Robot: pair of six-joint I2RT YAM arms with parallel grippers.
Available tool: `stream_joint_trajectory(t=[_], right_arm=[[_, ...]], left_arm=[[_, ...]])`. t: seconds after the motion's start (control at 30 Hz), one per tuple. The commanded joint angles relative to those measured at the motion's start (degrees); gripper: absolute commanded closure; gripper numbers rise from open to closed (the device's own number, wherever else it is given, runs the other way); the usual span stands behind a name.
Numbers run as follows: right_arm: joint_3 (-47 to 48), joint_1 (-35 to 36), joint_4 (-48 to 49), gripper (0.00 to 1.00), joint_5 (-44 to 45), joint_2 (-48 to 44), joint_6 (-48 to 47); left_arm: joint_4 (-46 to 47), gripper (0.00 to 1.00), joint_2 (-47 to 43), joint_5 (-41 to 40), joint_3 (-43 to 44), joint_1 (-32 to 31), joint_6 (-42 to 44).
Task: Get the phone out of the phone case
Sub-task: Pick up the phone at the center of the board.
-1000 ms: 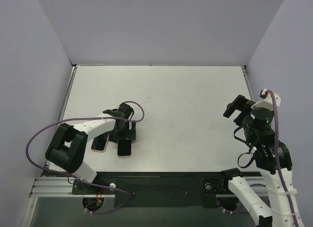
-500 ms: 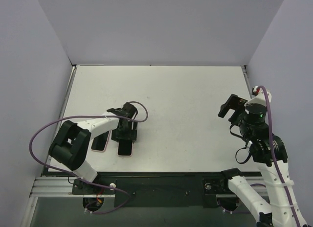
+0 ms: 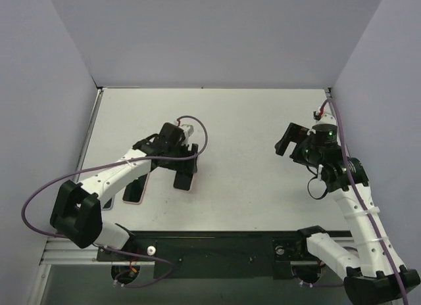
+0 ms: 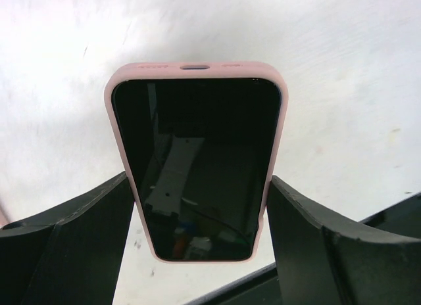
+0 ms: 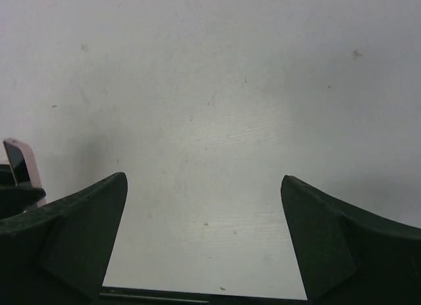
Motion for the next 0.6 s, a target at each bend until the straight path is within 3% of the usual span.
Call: stream_joint_trajectory(t=[0.0,0.17,0.33,0.57], right_arm=[[1.4,-0.8,1.3,0.05,-12.2,4.4,3.0],[3.2,0.4,5.9,0.07,-26.9,12.1,6.4],[5.8,5.1,7.4,0.10,-29.5,16.6,7.2],[8.4,13.0,8.4,0.17,-33.7,23.0,9.0]], left_arm=[[10.6,1.00,-2.6,7.0,10.5,-4.1,8.2],[16.3,1.00,-4.5,10.3,9.5,-9.7,19.2],[19.9,1.00,-9.0,12.8,2.8,-11.7,21.0],[15.7,1.00,-11.9,5.5,0.7,-17.5,29.4]])
